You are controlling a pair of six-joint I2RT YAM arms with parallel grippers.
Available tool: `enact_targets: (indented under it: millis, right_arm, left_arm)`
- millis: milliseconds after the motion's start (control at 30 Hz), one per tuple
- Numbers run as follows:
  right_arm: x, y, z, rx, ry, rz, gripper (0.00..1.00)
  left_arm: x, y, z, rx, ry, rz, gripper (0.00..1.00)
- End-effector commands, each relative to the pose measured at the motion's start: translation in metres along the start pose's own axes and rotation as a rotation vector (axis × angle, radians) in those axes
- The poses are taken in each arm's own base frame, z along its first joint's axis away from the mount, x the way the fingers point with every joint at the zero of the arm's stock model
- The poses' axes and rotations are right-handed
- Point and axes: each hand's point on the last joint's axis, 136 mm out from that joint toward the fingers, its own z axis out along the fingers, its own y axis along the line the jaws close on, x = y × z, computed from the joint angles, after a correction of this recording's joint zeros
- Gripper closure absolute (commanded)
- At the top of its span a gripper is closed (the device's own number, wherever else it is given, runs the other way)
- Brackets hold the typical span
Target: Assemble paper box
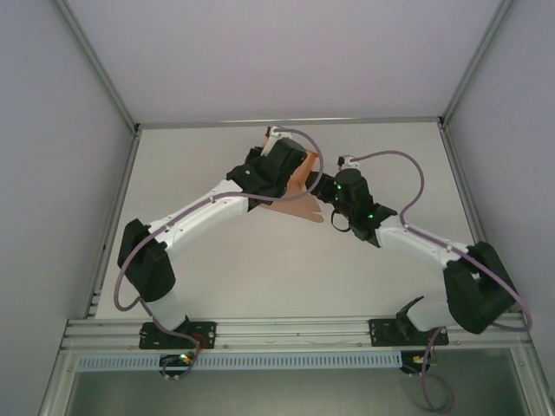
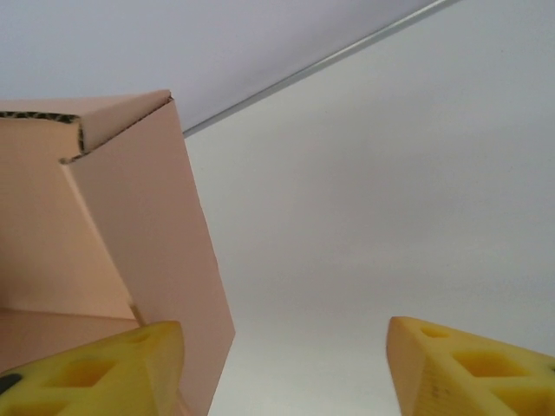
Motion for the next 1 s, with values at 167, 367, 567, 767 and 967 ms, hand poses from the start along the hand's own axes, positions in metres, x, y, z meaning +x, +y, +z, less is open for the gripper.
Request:
enact_targets:
  millis: [167, 367, 567, 767, 967]
  right_arm:
    - [-0.011, 0.041, -0.041, -0.171, 0.042, -0.064, 0.26]
    - [-0.006, 0.039, -0.030, -0.146, 0.069, -0.069, 0.30]
    - [-0.025, 0.034, -0.005, -0.057, -0.010, -0.081, 0.45]
    - [-0.025, 0.026, 0.007, 0.043, 0.008, -0.111, 0.58]
    - [-0.030, 0.010, 0.003, 0.114, -0.045, -0.110, 0.87]
  left_arm:
    - [-0.015, 0.001, -0.018, 0.030, -0.071, -0.032, 1.00]
    - [-0.015, -0.001, -0.024, 0.075, -0.081, -0.066, 1.00]
    - [-0.018, -0.004, -0.032, 0.119, -0.094, -0.079, 1.00]
    - [-0.018, 0.004, -0.033, 0.084, -0.096, -0.083, 1.00]
    - [-0.019, 0.007, -0.033, 0.063, -0.101, -0.081, 1.00]
